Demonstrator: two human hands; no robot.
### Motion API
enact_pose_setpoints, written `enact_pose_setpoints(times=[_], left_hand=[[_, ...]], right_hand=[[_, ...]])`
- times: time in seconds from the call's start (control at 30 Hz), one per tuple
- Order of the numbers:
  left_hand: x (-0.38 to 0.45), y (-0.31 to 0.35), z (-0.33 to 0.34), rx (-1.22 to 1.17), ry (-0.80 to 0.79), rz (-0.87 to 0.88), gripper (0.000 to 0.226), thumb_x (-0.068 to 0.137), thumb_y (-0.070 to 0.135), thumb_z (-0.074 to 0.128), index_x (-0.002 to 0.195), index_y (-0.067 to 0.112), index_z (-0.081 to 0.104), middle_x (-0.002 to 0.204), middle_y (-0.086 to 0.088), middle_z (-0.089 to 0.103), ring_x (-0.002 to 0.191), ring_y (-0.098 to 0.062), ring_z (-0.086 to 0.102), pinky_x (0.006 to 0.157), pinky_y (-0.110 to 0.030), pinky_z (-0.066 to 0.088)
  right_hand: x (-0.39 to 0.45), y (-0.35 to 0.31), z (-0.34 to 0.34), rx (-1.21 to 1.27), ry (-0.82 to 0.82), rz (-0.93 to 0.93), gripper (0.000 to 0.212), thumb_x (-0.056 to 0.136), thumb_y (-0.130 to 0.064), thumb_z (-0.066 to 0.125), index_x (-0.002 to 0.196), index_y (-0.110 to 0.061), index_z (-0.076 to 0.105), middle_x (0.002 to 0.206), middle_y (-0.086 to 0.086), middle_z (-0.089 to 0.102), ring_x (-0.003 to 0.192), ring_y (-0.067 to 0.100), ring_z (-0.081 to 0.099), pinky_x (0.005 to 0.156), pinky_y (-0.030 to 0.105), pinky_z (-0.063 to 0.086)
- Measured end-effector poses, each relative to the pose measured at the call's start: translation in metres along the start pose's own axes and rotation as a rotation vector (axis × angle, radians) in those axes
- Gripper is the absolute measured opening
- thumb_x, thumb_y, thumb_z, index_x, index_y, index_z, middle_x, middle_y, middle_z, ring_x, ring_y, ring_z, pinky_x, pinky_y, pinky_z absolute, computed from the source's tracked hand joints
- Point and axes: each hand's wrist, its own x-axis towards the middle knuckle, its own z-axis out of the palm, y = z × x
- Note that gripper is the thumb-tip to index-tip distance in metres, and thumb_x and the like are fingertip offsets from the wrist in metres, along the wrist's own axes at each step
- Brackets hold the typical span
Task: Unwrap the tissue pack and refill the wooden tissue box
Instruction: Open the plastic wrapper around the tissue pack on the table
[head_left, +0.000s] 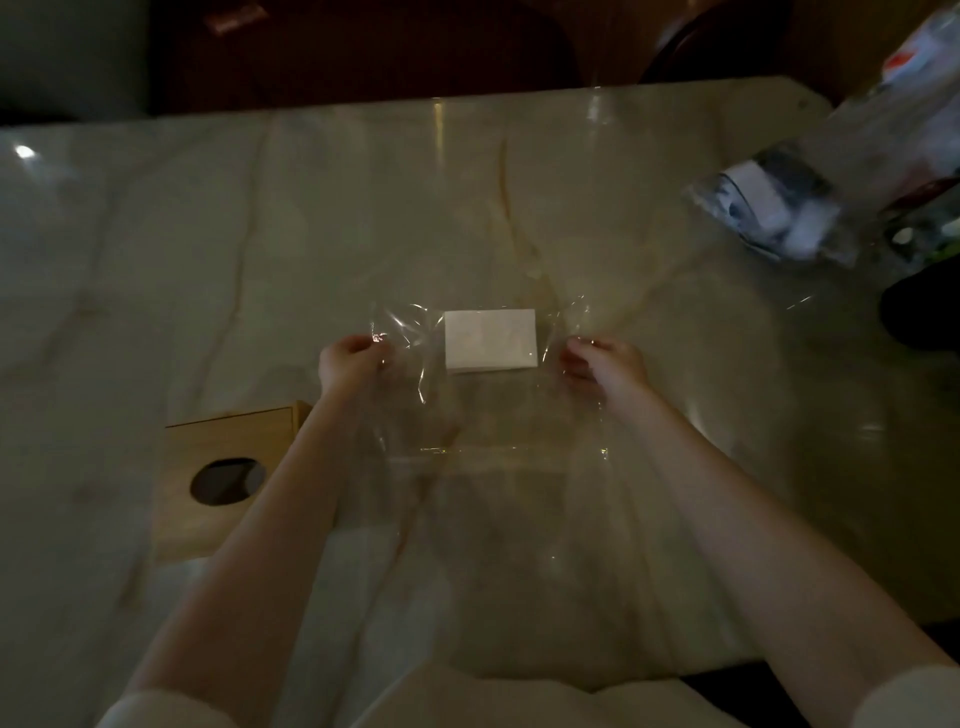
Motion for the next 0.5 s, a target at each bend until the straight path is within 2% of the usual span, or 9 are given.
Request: enact_pose_setpoints(times=[0.03, 0.07, 0.17, 0.23, 0.37, 0.5], left_hand=[[-0.003, 0.001, 0.000, -0.019, 0.003, 0.020, 0.004, 0.074, 0.012, 0.067, 0.076, 0.013, 0.071, 0.064, 0.001, 0.063, 0.062, -0.014, 0.059, 0.073, -0.030, 0.052], [-0.006, 0.001, -0.001, -0.056, 0.009, 0.037, 0.005, 0.075, 0.013, 0.066, 0.072, 0.014, 0.070, 0.062, 0.002, 0.063, 0.059, -0.011, 0.058, 0.067, -0.027, 0.051], [-0.019, 0.004, -0.001, -0.252, 0.049, 0.093, 0.007, 0.080, 0.016, 0.063, 0.076, 0.013, 0.069, 0.065, 0.002, 0.065, 0.052, -0.001, 0.058, 0.054, -0.015, 0.049], [-0.031, 0.008, 0.000, -0.371, 0.099, 0.103, 0.010, 0.080, 0.016, 0.063, 0.071, 0.018, 0.067, 0.067, 0.003, 0.068, 0.059, -0.002, 0.063, 0.054, -0.014, 0.049], [-0.054, 0.012, 0.006, -0.477, 0.098, 0.132, 0.007, 0.081, 0.014, 0.063, 0.074, 0.014, 0.065, 0.067, 0.001, 0.068, 0.058, -0.003, 0.066, 0.053, -0.014, 0.051], [-0.063, 0.014, -0.004, -0.468, 0.112, 0.181, 0.008, 0.081, 0.017, 0.064, 0.073, 0.018, 0.063, 0.074, -0.002, 0.068, 0.069, -0.011, 0.067, 0.061, -0.020, 0.053]], right_hand=[[-0.002, -0.002, -0.001, 0.005, 0.003, -0.013, 0.011, 0.081, -0.010, 0.064, 0.071, -0.015, 0.062, 0.045, -0.007, 0.065, 0.042, 0.005, 0.061, 0.043, 0.019, 0.051], [-0.004, -0.004, -0.002, 0.017, 0.010, -0.036, 0.012, 0.080, -0.010, 0.064, 0.070, -0.016, 0.063, 0.043, -0.008, 0.065, 0.041, 0.004, 0.060, 0.043, 0.018, 0.051], [-0.012, -0.011, -0.004, 0.123, 0.027, -0.115, 0.014, 0.083, -0.007, 0.062, 0.071, -0.016, 0.062, 0.044, -0.012, 0.065, 0.043, 0.001, 0.061, 0.044, 0.013, 0.050], [-0.020, -0.014, -0.003, 0.159, 0.013, -0.188, 0.014, 0.085, -0.007, 0.059, 0.074, -0.016, 0.061, 0.047, -0.014, 0.067, 0.047, -0.001, 0.062, 0.047, 0.011, 0.049], [-0.037, -0.015, 0.000, 0.116, -0.009, -0.317, 0.018, 0.087, -0.008, 0.056, 0.073, -0.017, 0.061, 0.052, -0.015, 0.068, 0.051, 0.000, 0.063, 0.053, 0.013, 0.050], [-0.046, -0.019, -0.006, 0.118, -0.007, -0.356, 0.020, 0.089, -0.007, 0.054, 0.071, -0.016, 0.057, 0.051, -0.014, 0.068, 0.049, 0.000, 0.063, 0.048, 0.016, 0.049]])
